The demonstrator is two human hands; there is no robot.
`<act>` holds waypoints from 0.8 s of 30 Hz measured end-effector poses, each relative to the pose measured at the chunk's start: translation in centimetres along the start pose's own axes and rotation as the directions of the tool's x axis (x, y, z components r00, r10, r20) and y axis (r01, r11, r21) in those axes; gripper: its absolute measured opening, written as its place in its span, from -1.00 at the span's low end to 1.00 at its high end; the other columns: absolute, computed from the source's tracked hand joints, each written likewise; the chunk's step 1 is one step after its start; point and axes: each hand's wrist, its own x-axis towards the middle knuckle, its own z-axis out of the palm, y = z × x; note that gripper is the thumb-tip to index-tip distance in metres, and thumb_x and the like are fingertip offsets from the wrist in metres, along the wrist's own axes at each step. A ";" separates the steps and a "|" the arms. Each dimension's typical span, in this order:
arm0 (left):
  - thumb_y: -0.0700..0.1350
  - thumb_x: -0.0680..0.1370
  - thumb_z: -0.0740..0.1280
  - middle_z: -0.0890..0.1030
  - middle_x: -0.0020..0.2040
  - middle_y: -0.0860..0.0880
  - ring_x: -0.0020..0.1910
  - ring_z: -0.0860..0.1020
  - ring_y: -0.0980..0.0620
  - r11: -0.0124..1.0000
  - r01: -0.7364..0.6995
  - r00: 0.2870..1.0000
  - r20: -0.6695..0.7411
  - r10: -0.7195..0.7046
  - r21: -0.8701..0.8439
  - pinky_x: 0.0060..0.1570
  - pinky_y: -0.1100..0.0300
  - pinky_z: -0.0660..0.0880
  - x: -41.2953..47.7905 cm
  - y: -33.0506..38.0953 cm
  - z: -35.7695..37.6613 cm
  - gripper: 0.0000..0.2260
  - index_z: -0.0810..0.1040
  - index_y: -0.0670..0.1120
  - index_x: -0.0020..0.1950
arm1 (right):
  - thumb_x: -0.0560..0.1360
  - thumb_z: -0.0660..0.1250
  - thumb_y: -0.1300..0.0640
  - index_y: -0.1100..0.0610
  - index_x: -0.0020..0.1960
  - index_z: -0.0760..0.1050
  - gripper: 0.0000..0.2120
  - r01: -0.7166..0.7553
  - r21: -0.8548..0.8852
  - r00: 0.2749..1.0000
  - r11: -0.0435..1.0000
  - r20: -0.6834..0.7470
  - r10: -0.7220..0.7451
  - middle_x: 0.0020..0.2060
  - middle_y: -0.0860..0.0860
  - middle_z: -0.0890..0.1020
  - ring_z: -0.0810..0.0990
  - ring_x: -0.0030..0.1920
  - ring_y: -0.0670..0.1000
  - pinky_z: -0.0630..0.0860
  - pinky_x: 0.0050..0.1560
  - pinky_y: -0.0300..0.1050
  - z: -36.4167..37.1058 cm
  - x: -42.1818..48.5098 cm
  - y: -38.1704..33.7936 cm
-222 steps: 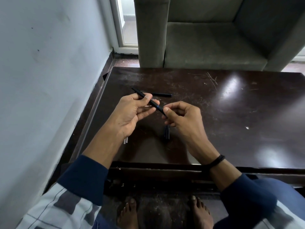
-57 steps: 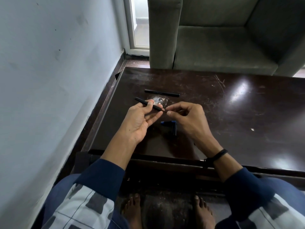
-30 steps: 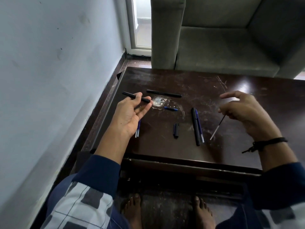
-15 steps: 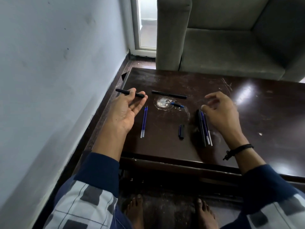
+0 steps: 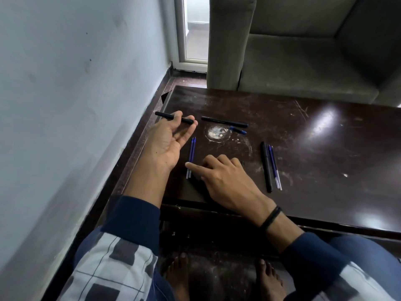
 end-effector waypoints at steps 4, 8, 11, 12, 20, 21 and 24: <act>-0.27 0.64 0.31 0.70 -0.08 -0.23 -0.05 0.73 -0.15 1.000 -0.002 1.000 -0.003 0.002 0.008 -0.12 0.16 0.65 -0.1 0.1 0.0 -0.95 0.52 -0.23 0.09 | 0.63 0.22 0.08 -0.14 0.49 0.42 -0.57 -0.019 0.019 0.999 1.000 0.034 0.018 0.17 0.00 0.51 0.50 0.06 0.11 0.43 0.03 0.08 -0.3 0.3 -0.3; -0.27 0.64 0.31 0.70 -0.09 -0.23 -0.06 0.72 -0.15 1.000 -0.004 1.000 -0.003 0.004 0.013 -0.13 0.16 0.65 -0.1 0.1 0.0 -0.96 0.53 -0.23 0.07 | 0.59 0.26 0.15 0.00 0.27 0.56 -0.71 -0.070 0.043 0.998 0.997 0.014 0.069 0.05 0.01 0.56 0.59 -0.02 0.14 0.46 -0.04 0.07 -0.7 0.6 0.0; -0.27 0.64 0.31 0.70 -0.10 -0.22 -0.07 0.72 -0.14 1.000 -0.003 1.000 -0.001 0.003 0.015 -0.12 0.15 0.66 -0.1 0.0 0.2 -0.96 0.52 -0.23 0.07 | 0.53 0.31 0.22 -0.01 0.23 0.59 -0.68 -0.069 0.067 0.998 0.995 -0.010 0.070 0.03 0.02 0.57 0.60 -0.08 0.13 0.48 -0.11 0.06 -0.7 0.6 0.2; -0.27 0.64 0.31 0.70 -0.11 -0.22 -0.08 0.72 -0.15 1.000 -0.003 1.000 0.000 0.003 0.015 -0.12 0.15 0.66 -0.1 -0.1 0.2 -0.96 0.53 -0.23 0.07 | 0.52 0.31 0.23 -0.02 0.22 0.60 -0.68 -0.065 0.061 0.998 0.996 0.004 0.065 0.06 0.02 0.56 0.58 -0.06 0.13 0.49 -0.09 0.06 -0.8 0.6 0.2; -0.27 0.63 0.33 0.71 -0.11 -0.22 -0.09 0.73 -0.15 0.999 0.007 1.000 0.007 -0.008 0.043 -0.12 0.15 0.66 0.0 -0.5 0.2 -0.95 0.53 -0.24 0.07 | 0.52 0.33 0.24 -0.03 0.12 0.50 -0.76 -0.060 -0.007 0.998 0.998 -0.012 0.060 0.21 -0.03 0.48 0.48 0.09 0.09 0.46 0.01 0.04 -0.9 0.4 0.7; -0.27 0.63 0.33 0.71 -0.12 -0.22 -0.09 0.73 -0.15 0.999 0.008 1.000 0.009 -0.009 0.047 -0.11 0.15 0.66 0.0 -0.4 0.2 -0.96 0.54 -0.23 0.05 | 0.54 0.31 0.22 -0.04 0.14 0.48 -0.76 -0.050 -0.014 0.999 0.999 -0.019 0.050 0.22 -0.06 0.48 0.47 0.17 0.08 0.45 0.07 0.05 -0.8 0.3 0.7; -0.27 0.63 0.32 0.71 -0.14 -0.21 -0.10 0.72 -0.14 0.998 0.022 1.000 0.014 -0.022 0.062 -0.12 0.15 0.66 0.0 -0.5 0.2 -0.97 0.54 -0.23 0.03 | 0.58 0.27 0.20 -0.06 0.14 0.44 -0.79 -0.081 0.076 0.990 0.994 -0.110 0.089 0.12 -0.16 0.56 0.46 0.27 0.01 0.31 0.24 0.04 -1.4 0.4 0.8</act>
